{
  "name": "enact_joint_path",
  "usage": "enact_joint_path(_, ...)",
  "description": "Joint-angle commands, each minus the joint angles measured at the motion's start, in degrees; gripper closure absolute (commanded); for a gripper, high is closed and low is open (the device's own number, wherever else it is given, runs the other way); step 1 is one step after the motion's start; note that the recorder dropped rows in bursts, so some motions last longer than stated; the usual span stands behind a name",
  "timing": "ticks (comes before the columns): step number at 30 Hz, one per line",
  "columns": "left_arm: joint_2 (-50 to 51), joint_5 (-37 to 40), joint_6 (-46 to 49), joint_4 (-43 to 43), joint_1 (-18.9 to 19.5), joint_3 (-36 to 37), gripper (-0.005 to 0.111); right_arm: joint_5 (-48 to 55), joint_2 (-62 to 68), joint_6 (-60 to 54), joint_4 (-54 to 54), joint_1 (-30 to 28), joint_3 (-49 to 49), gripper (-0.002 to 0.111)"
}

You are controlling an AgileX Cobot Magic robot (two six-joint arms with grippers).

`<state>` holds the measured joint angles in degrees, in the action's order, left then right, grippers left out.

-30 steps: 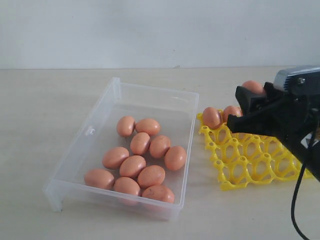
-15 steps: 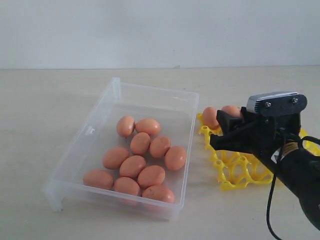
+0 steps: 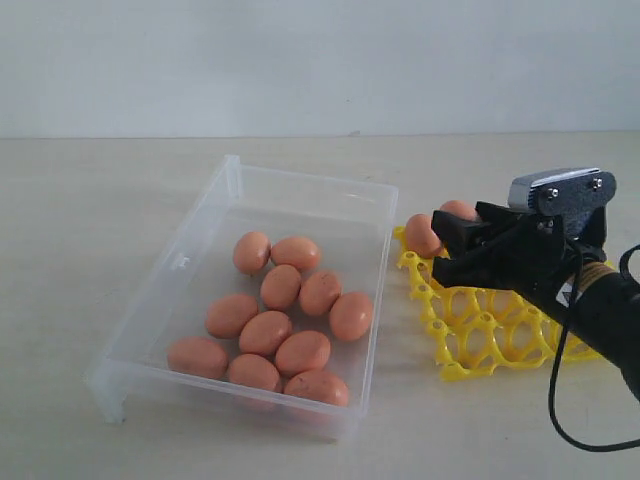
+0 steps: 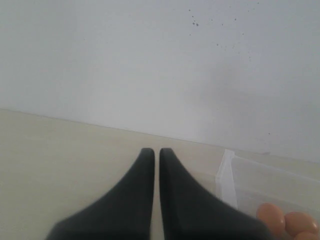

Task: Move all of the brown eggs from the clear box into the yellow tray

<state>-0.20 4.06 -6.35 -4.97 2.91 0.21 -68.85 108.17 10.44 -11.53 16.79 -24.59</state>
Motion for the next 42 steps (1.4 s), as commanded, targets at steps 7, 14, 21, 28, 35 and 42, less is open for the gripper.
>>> enact_joint_path(7,0.2,-0.1,-0.1,0.0,-0.2,-0.2,0.103,-1.1,5.4,2.5,-2.0,-0.3,-1.9,0.109)
enact_joint_path(14,0.2,-0.1,-0.1,0.0,-0.2,-0.2,0.103,-1.1,6.3,3.1,-2.3,-0.3,-2.3,0.109)
enact_joint_path(21,0.2,-0.1,-0.1,0.0,-0.2,-0.2,0.103,-1.1,6.3,3.2,-2.7,-0.3,-2.3,0.109)
enact_joint_path(28,0.2,-0.1,-0.1,0.0,-0.2,-0.2,0.103,-1.1,6.3,3.2,-2.5,-0.3,-2.4,0.109)
enact_joint_path(35,0.2,-0.1,-0.1,0.0,-0.2,-0.2,0.103,-1.1,6.3,4.0,-2.5,-0.3,-2.4,0.109)
enact_joint_path(42,0.2,-0.1,-0.1,0.0,-0.2,-0.2,0.103,-1.1,6.3,4.1,-3.1,-0.3,-2.4,0.109)
